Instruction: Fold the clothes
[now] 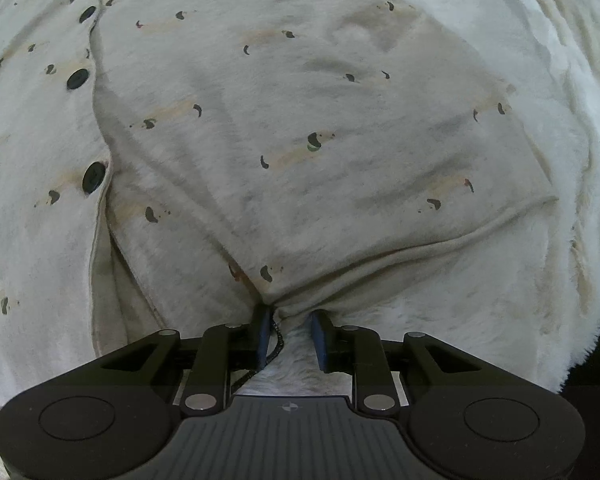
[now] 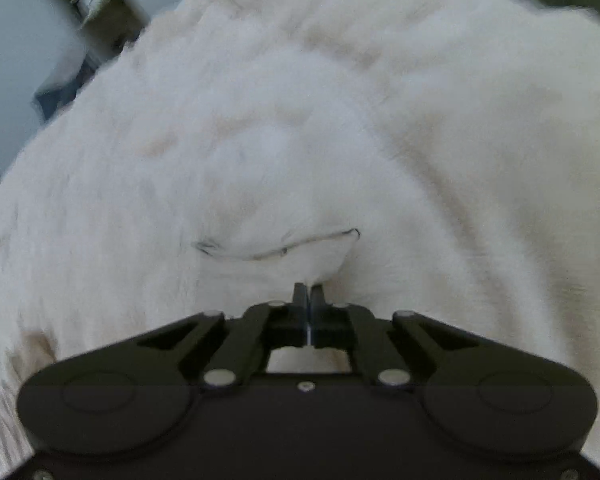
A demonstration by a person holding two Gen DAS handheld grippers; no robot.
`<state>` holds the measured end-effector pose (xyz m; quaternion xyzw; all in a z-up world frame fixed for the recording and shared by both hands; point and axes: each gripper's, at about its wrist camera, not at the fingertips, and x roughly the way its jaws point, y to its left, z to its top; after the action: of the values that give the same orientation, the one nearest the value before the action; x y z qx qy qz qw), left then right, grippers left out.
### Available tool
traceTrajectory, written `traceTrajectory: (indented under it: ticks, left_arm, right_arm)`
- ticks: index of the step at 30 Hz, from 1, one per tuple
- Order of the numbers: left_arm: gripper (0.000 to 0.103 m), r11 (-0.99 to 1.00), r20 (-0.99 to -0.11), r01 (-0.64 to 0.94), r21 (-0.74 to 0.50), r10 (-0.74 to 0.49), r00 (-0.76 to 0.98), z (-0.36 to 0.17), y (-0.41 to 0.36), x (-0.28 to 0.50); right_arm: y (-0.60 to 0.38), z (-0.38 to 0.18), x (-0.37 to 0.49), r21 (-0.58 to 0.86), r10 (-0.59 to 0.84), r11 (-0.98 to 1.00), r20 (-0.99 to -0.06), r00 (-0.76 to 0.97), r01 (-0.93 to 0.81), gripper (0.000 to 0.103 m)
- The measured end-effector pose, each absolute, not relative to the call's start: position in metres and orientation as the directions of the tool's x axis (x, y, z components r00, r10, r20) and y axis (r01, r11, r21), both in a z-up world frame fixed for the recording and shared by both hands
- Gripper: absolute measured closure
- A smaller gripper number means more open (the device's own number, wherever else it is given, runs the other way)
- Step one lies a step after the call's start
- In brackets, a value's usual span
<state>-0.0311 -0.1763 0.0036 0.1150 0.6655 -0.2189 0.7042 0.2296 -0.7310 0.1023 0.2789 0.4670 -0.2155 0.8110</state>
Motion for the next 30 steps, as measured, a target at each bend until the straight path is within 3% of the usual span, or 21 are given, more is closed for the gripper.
traceTrajectory:
  ticks: [5, 7, 9, 10, 14, 17, 20, 24, 30]
  left_arm:
    - [0.082, 0.847, -0.987, 0.511, -0.146, -0.163, -0.012, 0.006, -0.169, -0.029]
    - [0.082, 0.833, -0.987, 0.533, -0.146, -0.161, -0.018, 0.006, -0.168, -0.029]
    - [0.082, 0.827, -0.987, 0.543, -0.148, -0.160, -0.025, 0.006, -0.165, -0.029]
    - [0.082, 0.828, -0.987, 0.541, -0.148, -0.160, -0.025, 0.006, -0.164, -0.029]
    - [0.081, 0.848, -0.986, 0.510, -0.147, -0.166, -0.009, 0.008, -0.155, -0.033]
    - [0.078, 0.864, -0.985, 0.482, -0.145, -0.171, 0.009, 0.009, -0.148, -0.039]
    - [0.075, 0.869, -0.987, 0.476, -0.137, -0.162, 0.011, 0.011, -0.145, -0.042]
    - [0.075, 0.867, -0.988, 0.482, -0.127, -0.152, 0.013, 0.020, -0.142, -0.043]
    - [0.075, 0.859, -0.980, 0.497, -0.120, -0.183, 0.080, 0.050, -0.138, -0.041]
  right_arm:
    - [-0.746, 0.213, 0.181, 0.311, -0.214, 0.595, -0.828, 0.519, 0.741, 0.103]
    - [-0.746, 0.228, 0.196, 0.272, -0.293, 0.612, -0.794, 0.533, 0.743, 0.102]
    - [-0.750, 0.217, 0.231, 0.149, -0.394, 0.655, -0.769, 0.504, 0.740, 0.093]
    - [-0.754, 0.204, 0.248, 0.100, -0.405, 0.670, -0.781, 0.475, 0.736, 0.093]
    - [-0.765, 0.171, 0.262, 0.132, -0.304, 0.708, -0.829, 0.469, 0.694, 0.090]
    - [-0.759, 0.155, 0.234, 0.190, -0.194, 0.770, -0.840, 0.507, 0.609, 0.065]
    - [-0.749, 0.128, 0.185, 0.246, -0.060, 0.818, -0.862, 0.503, 0.520, 0.064]
    - [-0.738, 0.086, 0.135, 0.261, 0.008, 0.823, -0.893, 0.449, 0.504, 0.063]
    - [-0.728, 0.010, 0.134, 0.333, 0.100, 0.757, -0.909, 0.405, 0.562, 0.063]
